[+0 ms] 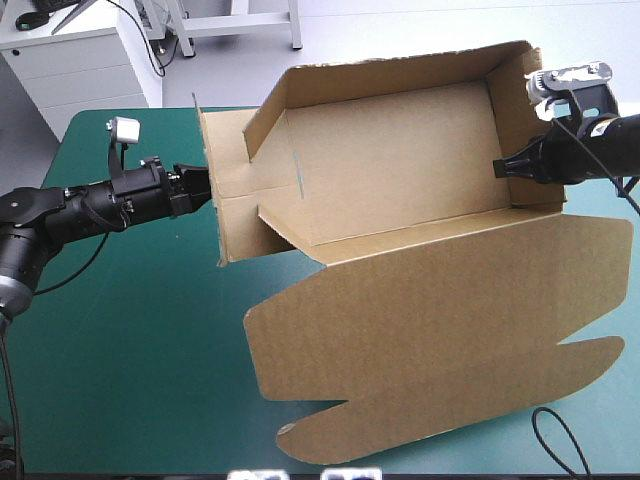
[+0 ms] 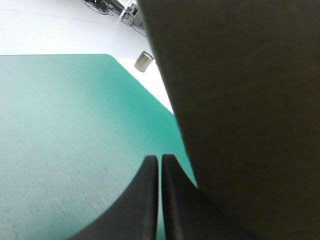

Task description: Fold the box

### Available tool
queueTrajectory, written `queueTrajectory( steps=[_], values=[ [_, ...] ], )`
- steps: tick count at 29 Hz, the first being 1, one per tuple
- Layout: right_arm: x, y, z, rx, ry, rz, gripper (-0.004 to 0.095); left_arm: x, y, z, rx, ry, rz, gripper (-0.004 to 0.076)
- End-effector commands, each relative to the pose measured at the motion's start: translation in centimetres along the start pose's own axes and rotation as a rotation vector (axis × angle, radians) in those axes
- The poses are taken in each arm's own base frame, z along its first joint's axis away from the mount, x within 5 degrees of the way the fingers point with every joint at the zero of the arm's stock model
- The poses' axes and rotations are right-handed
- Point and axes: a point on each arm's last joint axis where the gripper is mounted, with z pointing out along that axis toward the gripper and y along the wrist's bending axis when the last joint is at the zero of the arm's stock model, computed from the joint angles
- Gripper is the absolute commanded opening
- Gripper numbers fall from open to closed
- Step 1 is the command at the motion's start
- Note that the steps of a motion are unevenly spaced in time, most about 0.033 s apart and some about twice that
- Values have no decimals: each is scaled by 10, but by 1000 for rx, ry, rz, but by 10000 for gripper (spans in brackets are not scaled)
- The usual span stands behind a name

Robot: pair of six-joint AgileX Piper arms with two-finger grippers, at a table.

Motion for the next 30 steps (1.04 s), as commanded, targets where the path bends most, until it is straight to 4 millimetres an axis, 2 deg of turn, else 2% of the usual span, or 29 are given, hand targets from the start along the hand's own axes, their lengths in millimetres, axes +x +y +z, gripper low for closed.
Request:
queueTrajectory(
  steps=[1,8,18,20,22,27,30],
  values=[
    [-3,9,-22,-16,-74,3,-17,-14,-40,1,167,-21,67,8],
    [-3,9,-22,-16,-74,5,-17,-25,-64,10,213,1,138,37],
    [-3,9,-22,-20,-75,9,-17,-27,-65,10,193,21,142,45],
    [-3,10,-22,-26,-77,11,-17,-26,-66,10,200,32,145,98],
    [-4,10,-22,-29,-78,11,-14,-26,-68,11,211,35,147,188],
    [-4,11,-22,-38,-81,17,-13,-27,-72,15,232,16,134,484],
    [-5,18,-19,-24,-76,-3,-13,-31,-76,14,266,-25,114,510]
  ],
)
